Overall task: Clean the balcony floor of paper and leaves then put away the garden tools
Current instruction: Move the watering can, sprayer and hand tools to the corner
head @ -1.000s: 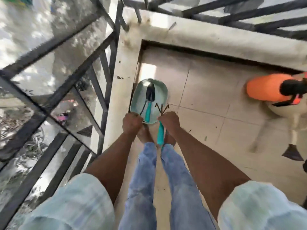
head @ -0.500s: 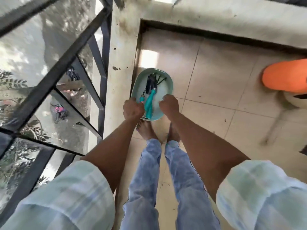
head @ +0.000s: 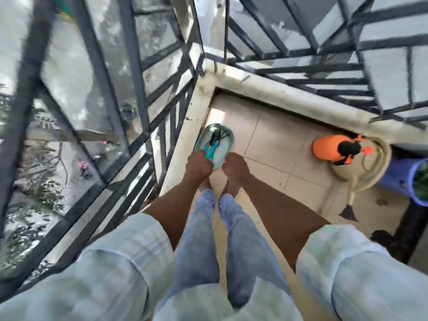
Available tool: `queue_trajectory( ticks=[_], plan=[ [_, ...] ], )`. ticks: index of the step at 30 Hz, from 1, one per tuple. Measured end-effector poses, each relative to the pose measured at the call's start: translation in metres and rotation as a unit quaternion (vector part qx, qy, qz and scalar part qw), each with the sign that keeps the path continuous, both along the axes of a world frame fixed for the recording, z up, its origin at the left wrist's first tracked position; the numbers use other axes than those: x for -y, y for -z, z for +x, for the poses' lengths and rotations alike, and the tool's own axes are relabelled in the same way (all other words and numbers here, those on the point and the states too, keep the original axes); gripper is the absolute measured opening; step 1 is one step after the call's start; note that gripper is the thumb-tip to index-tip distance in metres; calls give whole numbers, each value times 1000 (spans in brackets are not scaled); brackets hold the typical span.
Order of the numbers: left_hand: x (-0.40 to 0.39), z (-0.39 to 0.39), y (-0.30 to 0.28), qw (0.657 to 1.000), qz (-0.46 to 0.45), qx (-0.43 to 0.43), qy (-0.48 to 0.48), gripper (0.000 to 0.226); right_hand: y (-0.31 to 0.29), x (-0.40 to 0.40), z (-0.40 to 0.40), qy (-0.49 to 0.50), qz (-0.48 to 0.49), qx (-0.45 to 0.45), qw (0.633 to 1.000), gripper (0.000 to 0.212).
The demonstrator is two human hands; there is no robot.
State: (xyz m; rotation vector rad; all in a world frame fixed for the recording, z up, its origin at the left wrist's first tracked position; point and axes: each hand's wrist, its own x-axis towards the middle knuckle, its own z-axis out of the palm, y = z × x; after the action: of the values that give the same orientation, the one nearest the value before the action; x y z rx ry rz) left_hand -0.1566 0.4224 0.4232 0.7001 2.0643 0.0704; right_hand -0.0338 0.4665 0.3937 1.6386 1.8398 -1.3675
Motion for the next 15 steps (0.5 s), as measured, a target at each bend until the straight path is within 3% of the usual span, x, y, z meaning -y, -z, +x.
queue_trajectory(
  ticks=[5,9,12,15],
  plan=[
    [32,16,-92,999,34,1,-12,38,-98,11,15,-107,28,-18,994,25],
    [74,31,-142,997,61,-19,-31,38,-157,37,24,-224,47,-23,973,54],
    [117,48,-165,993,91,-42,-57,65,-170,61,26,-265,71,0,962,31],
    [164,67,-171,991,85,-66,-81,69,-167,89,31,-327,88,2,941,28]
  ],
)
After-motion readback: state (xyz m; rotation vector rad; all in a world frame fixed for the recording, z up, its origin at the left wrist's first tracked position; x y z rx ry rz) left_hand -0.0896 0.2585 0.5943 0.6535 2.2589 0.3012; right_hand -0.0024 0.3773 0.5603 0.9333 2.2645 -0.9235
